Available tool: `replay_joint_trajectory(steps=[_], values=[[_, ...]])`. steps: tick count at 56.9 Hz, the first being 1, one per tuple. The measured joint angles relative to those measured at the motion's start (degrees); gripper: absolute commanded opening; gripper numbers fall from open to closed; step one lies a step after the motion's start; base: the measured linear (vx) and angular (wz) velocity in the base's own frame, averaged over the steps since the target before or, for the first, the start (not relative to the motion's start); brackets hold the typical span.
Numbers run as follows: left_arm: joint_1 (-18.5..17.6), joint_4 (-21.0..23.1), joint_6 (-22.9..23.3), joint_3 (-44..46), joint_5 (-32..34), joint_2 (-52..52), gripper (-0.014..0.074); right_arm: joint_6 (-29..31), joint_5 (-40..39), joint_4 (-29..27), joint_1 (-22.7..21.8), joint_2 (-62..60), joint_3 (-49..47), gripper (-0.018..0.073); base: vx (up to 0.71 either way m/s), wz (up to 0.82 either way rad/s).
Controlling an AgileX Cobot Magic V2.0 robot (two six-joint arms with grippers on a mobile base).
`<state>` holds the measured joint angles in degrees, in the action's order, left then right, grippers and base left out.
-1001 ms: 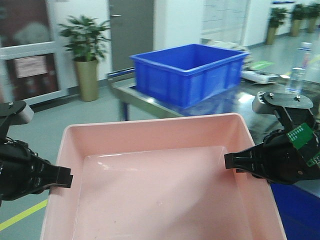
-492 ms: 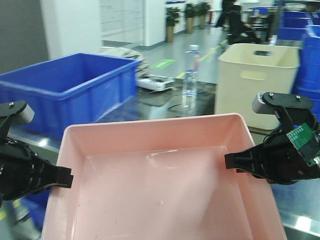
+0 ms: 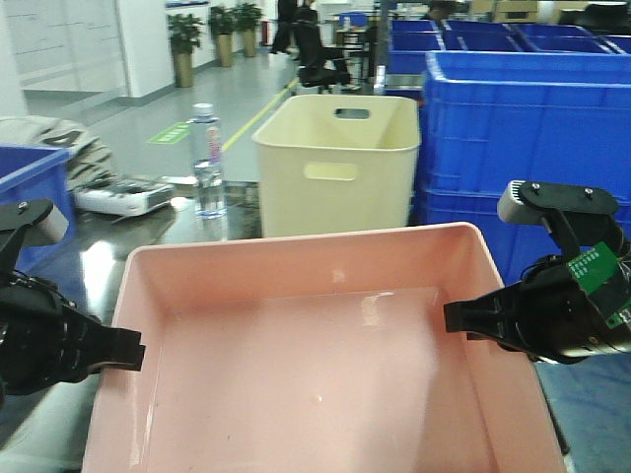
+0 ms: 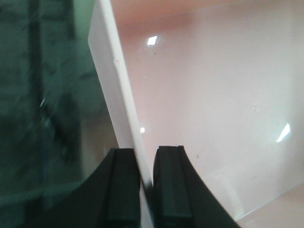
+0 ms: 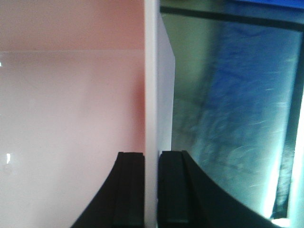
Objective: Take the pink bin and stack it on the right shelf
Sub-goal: 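Carry the pink bin with both grippers toward the metal table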
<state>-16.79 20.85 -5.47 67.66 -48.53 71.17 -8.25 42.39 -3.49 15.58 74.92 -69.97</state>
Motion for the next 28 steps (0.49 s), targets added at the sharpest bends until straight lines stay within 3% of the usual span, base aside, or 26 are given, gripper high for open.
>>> replay_joint_trajectory(steps=[13, 28], values=[[-0.05, 0.17, 0.0, 0.0, 0.0, 0.0, -0.0005, 0.0, 0.0, 0.0, -0.11, 0.0, 0.0, -0.0008, 0.23, -0.32], [-0.06, 0.17, 0.0, 0.0, 0.0, 0.0, -0.0005, 0.0, 0.0, 0.0, -0.11, 0.0, 0.0, -0.0008, 0.15, -0.11]])
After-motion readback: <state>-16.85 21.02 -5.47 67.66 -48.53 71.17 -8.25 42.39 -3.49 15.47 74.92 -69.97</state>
